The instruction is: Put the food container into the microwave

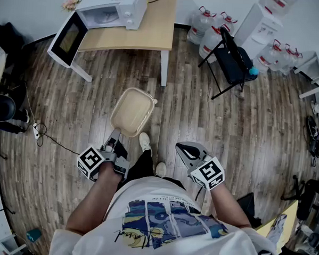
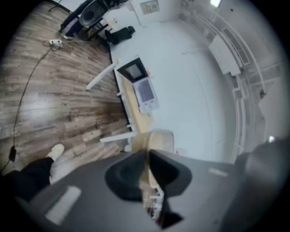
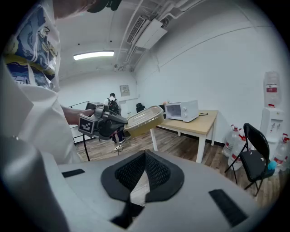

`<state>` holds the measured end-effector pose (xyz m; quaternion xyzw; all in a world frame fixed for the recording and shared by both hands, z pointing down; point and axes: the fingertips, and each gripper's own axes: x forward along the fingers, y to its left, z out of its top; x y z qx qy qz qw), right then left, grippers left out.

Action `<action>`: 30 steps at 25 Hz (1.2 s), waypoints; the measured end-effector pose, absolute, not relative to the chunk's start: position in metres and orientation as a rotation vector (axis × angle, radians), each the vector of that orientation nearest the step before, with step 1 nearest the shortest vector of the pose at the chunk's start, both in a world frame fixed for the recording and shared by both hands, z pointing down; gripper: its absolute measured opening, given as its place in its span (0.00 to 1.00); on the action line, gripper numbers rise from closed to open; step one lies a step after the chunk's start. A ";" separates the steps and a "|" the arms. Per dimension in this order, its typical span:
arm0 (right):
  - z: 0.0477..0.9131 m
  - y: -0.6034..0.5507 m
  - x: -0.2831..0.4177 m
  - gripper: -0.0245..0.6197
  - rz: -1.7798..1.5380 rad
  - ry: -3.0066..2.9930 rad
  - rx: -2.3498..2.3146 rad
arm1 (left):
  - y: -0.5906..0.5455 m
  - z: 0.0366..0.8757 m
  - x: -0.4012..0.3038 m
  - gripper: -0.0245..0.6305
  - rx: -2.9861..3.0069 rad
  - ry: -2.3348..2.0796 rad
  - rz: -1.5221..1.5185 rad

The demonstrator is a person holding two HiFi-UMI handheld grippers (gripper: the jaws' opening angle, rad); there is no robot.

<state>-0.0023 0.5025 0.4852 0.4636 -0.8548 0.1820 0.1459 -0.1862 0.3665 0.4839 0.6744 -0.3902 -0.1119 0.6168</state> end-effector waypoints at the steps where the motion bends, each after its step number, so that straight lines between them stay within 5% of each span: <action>1: 0.485 0.493 -0.004 0.05 0.510 -2.467 1.326 | 0.359 0.486 -0.188 0.10 1.552 -0.902 -0.263; 15: 0.452 0.303 -0.028 0.05 0.368 -2.462 1.221 | 0.182 0.504 -0.218 0.10 1.506 -0.980 -0.327; 20: 0.443 0.241 -0.040 0.17 0.337 -2.492 1.220 | 0.120 0.510 -0.226 0.10 1.513 -0.990 -0.340; 30: 0.442 0.138 -0.031 0.15 0.362 -2.542 1.070 | 0.010 0.523 -0.229 0.10 1.433 -1.098 -0.430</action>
